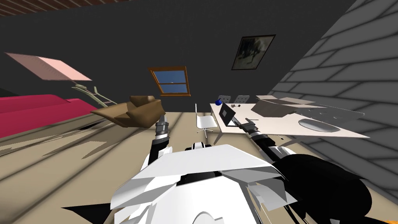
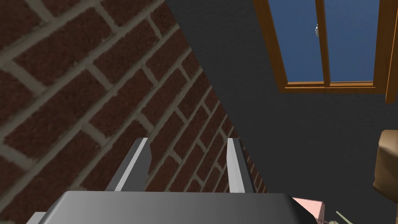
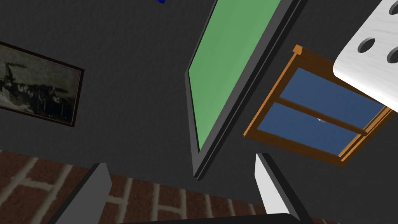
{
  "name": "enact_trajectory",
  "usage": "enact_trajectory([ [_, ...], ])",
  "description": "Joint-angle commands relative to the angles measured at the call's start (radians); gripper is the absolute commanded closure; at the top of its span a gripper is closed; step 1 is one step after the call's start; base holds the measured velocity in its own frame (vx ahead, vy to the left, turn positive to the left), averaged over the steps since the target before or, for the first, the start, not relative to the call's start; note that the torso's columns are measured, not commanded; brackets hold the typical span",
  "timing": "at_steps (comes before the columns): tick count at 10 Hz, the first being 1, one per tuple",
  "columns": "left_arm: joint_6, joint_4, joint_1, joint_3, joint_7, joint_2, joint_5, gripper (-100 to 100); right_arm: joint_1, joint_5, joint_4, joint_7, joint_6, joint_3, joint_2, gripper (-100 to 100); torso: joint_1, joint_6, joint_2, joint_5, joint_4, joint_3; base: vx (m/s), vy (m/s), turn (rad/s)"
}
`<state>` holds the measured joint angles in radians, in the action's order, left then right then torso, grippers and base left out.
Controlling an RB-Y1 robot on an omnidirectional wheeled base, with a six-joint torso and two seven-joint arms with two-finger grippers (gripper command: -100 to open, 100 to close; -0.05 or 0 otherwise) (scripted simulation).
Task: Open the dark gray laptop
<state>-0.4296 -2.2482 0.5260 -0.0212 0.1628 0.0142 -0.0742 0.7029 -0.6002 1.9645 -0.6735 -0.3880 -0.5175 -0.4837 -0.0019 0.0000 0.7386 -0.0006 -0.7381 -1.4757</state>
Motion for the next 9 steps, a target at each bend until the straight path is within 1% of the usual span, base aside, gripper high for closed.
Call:
enact_trajectory([
  [1, 0.0, 0.0, 0.0, 0.0, 0.0, 0.0, 0.0, 0, 0.02, -0.043, -0.02, -0.044, 0.012, -0.043, -0.034, -100, 0.001, 0.0, 0.0, 0.0, 0.0, 0.0, 0.119, 0.134, 0.006],
  [2, 0.0, 0.0, 0.0, 0.0, 0.0, 0.0, 0.0, 0, 0.027, -0.069, -0.035, -0.071, 0.018, -0.067, -0.055, -100, 0.001, 0.0, 0.001, 0.0, 0.0, 0.0, 0.133, 0.138, 0.005],
  [4, 0.0, 0.0, 0.0, 0.0, 0.0, 0.0, 0.0, 0, 0.036, -0.097, -0.05, -0.099, 0.024, -0.093, -0.078, -100, 0.003, 0.0, 0.0, 0.001, 0.0, 0.0, 0.118, 0.172, 0.006],
  [5, 0.0, 0.0, 0.0, 0.0, 0.0, 0.0, 0.0, 0, 0.034, -0.086, -0.046, -0.089, 0.017, -0.085, -0.064, -100, 0.004, 0.0, 0.0, 0.001, 0.0, 0.0, 0.056, 0.083, -0.006],
  [6, 0.0, 0.0, 0.0, 0.0, 0.0, 0.0, 0.0, 0, 0.035, -0.088, -0.047, -0.094, 0.015, -0.087, -0.064, -100, -0.002, 0.0, 0.002, 0.0, -0.001, 0.001, 0.012, 0.019, 0.001],
  [7, 0.0, 0.0, 0.0, 0.0, 0.0, 0.0, 0.0, 0, 0.035, -0.088, -0.047, -0.094, 0.016, -0.087, -0.064, 100, -0.005, 0.0, 0.004, -0.002, -0.001, 0.002, 0.007, 0.009, -0.001],
  [8, 0.0, 0.0, 0.0, 0.0, 0.0, 0.0, 0.0, 0, 0.028, -0.054, -0.065, -0.045, 0.021, -0.081, -0.079, 100, -0.002, 0.0, 0.002, -0.001, -0.001, 0.002, -0.02, -0.04, 0.017],
  [9, 0.0, 0.0, 0.0, 0.0, 0.0, 0.0, 0.0, 0, 0.024, -0.037, -0.074, -0.021, 0.023, -0.077, -0.086, 100, -0.002, -0.002, 0.0, -0.001, 0.0, 0.0, -0.048, -0.067, 0.055],
])
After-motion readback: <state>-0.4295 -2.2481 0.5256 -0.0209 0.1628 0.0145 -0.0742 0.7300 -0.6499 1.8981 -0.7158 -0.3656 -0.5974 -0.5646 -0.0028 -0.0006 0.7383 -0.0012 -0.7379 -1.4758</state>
